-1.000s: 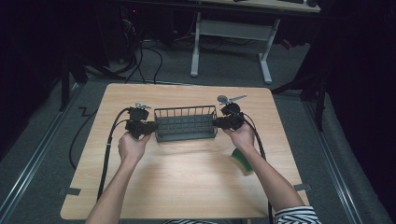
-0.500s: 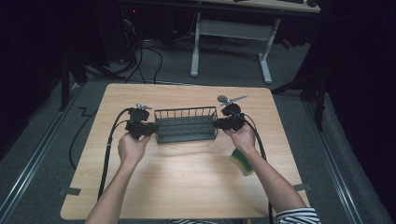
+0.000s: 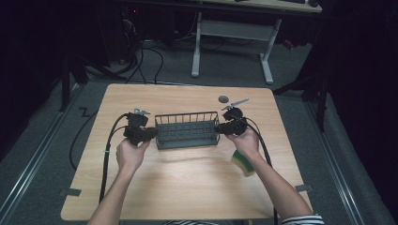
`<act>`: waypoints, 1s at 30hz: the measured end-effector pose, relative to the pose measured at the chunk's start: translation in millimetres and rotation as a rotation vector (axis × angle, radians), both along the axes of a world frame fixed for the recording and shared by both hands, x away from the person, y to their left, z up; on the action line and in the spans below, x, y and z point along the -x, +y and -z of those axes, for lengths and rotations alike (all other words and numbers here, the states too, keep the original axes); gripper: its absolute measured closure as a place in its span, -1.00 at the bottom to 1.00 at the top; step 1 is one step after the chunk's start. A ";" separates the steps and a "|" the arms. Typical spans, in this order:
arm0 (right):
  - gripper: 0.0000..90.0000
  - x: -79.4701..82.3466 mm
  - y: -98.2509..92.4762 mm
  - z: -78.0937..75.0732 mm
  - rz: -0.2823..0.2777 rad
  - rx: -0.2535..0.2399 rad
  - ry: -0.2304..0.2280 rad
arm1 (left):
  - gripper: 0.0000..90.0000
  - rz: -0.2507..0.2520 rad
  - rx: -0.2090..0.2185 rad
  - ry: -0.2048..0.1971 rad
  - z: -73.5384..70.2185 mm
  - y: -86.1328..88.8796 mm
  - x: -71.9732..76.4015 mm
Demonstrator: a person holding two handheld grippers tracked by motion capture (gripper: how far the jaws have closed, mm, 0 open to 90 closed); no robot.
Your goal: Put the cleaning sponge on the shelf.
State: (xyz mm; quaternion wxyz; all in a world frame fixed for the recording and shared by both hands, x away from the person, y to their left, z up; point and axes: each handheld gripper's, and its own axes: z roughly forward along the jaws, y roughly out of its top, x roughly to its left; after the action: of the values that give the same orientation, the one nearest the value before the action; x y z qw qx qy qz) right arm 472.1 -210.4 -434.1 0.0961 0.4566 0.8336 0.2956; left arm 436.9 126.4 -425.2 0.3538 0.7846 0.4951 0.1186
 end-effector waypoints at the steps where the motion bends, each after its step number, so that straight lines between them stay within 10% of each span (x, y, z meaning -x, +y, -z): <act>1: 0.62 1.3 -0.6 0.2 0.000 -0.005 -0.001 | 0.83 0.002 0.008 -0.002 -1.4 0.7 1.8; 30: 0.40 8.0 -9.3 3.0 -0.001 -0.046 -0.012 | 0.73 0.011 0.028 -0.010 4.1 -0.2 9.2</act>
State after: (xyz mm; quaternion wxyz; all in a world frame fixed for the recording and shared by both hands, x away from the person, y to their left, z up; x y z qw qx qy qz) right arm 464.1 -219.8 -437.0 0.0904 0.4567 0.8261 0.3175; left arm 427.7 126.2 -429.3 0.3679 0.7816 0.4907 0.1138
